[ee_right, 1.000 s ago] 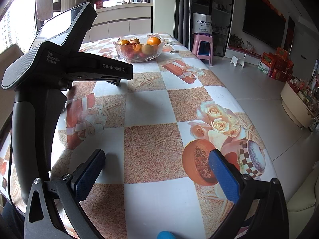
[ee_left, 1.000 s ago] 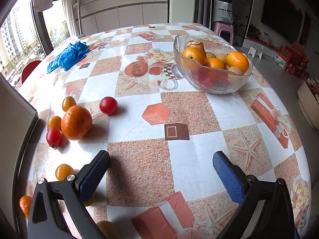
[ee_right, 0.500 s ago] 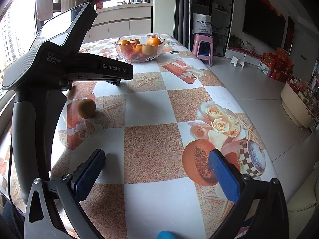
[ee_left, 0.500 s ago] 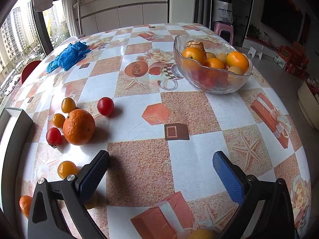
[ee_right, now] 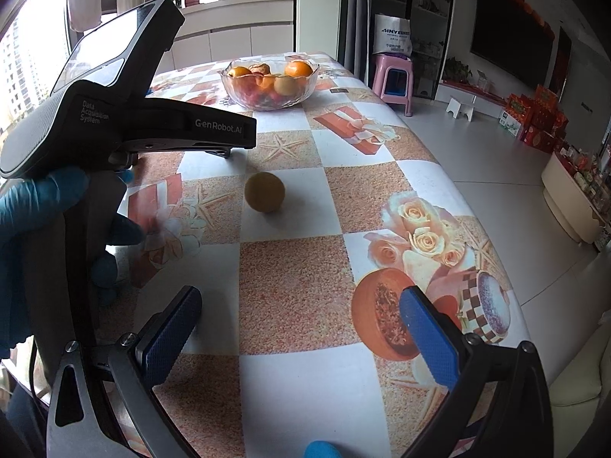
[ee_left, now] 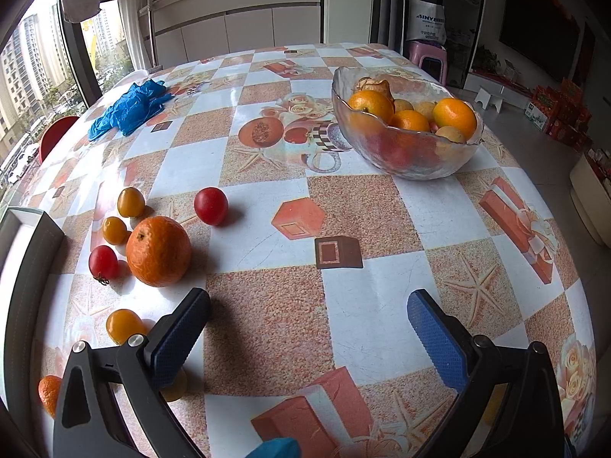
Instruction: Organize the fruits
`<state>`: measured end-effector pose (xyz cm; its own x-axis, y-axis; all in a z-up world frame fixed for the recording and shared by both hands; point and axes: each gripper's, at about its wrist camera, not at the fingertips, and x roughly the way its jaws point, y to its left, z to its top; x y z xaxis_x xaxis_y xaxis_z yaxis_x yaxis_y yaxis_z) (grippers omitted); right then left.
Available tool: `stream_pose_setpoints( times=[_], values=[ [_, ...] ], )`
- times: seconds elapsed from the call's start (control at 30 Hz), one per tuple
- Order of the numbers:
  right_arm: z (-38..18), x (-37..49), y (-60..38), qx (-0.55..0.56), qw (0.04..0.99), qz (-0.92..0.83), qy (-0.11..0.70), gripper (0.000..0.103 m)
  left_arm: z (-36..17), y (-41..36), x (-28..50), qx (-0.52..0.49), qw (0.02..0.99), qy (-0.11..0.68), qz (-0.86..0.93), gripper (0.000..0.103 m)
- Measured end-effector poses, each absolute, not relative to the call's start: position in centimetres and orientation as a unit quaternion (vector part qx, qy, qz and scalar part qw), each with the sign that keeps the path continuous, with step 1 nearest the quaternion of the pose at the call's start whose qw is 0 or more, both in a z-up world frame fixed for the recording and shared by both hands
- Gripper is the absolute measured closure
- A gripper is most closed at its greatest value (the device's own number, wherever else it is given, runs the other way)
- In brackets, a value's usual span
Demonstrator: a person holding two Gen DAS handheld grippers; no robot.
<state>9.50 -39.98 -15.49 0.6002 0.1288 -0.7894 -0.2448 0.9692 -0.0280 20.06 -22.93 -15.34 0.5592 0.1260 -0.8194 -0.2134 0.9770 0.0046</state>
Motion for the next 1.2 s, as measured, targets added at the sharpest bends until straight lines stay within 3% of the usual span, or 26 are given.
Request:
stream_pose_setpoints(
  times=[0.13,0.37,0.57,0.63,0.73,0.77,0.8,1.2],
  values=[
    [-15.3,11.1,-39.6,-0.079,0.873,0.119,0.467,0.0,-14.5,-22.4,19.0,-0.036,0.876,0.479,0.044,0.0],
    [-15.3,14.0,-38.4,-0.084,0.864,0.121,0.482,0.0,-9.4,-18.1,11.4,-0.017,0.915,0.401,0.038,0.0],
    [-15.4,16.7,-36.9,-0.077,0.87,0.114,0.473,0.001,-10.8,-12.6,7.0,-0.017,0.907,0.414,0.078,0.0],
    [-15.1,17.2,-36.8,-0.071,0.877,0.109,0.463,0.008,-11.7,-11.5,6.5,-0.024,0.902,0.424,0.083,0.0],
    [-14.6,17.4,-36.5,-0.068,0.883,0.115,0.449,0.046,-12.9,-10.5,6.5,-0.035,0.896,0.434,0.088,0.0],
    [-14.4,17.5,-36.5,-0.063,0.884,0.119,0.448,0.068,-13.3,-10.2,6.6,-0.04,0.893,0.438,0.089,0.0],
    [-14.3,17.5,-36.6,-0.054,0.883,0.123,0.449,0.073,-13.7,-10.0,6.8,-0.043,0.89,0.444,0.091,0.0],
    [-14.4,13.6,-36.8,-0.019,0.88,0.166,0.444,0.073,-15.5,-9.3,7.6,-0.045,0.873,0.476,0.095,0.0]
  ],
)
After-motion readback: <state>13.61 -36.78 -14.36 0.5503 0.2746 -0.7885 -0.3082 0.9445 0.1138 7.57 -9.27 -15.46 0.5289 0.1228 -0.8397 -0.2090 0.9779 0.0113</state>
